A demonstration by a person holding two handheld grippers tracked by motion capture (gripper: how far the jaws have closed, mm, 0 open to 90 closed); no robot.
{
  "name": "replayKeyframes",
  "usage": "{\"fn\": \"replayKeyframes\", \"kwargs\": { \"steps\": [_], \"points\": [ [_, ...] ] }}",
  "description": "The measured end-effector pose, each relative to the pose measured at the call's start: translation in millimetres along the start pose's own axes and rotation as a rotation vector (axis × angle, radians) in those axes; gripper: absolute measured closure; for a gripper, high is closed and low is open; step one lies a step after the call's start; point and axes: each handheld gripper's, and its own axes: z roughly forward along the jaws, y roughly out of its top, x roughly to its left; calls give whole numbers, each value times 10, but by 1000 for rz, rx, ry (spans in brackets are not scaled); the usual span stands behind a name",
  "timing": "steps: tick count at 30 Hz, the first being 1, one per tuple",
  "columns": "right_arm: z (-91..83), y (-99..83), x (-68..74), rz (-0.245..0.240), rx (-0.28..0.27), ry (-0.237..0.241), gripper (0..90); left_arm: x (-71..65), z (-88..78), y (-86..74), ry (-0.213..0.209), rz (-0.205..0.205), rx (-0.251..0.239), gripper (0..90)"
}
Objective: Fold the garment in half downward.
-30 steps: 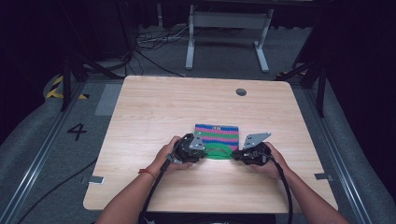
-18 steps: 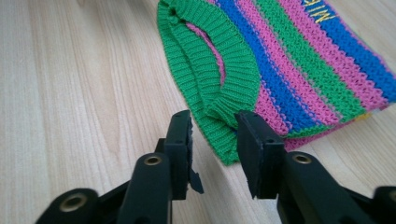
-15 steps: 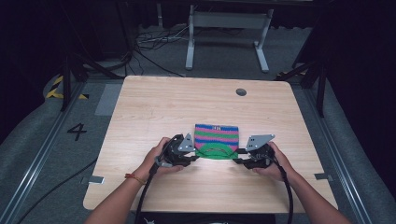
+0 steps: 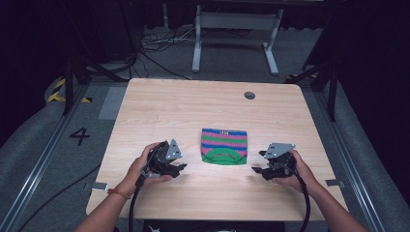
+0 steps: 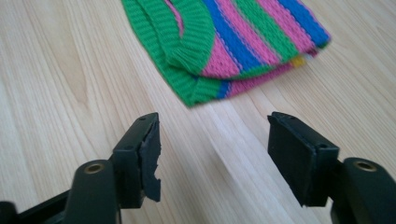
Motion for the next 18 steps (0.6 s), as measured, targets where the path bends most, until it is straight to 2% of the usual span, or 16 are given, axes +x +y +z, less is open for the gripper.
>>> {"fn": "replayKeyframes", "kwargs": {
  "steps": [4,7,13,18],
  "points": [
    [-67,-114,-26,23,3,-18,332,9,-80,-118,-5,-2,6,307],
    [-122,-205,-44,62,3,-44,320,21,-105,-218,14,-4,26,300],
    [-241,-356,-79,100,-1,-69,310,71,-127,-417,9,-52,37,296],
    [-319,-484,-119,106,-5,-74,304,86,-192,-532,8,-82,35,293]
  ]
}}
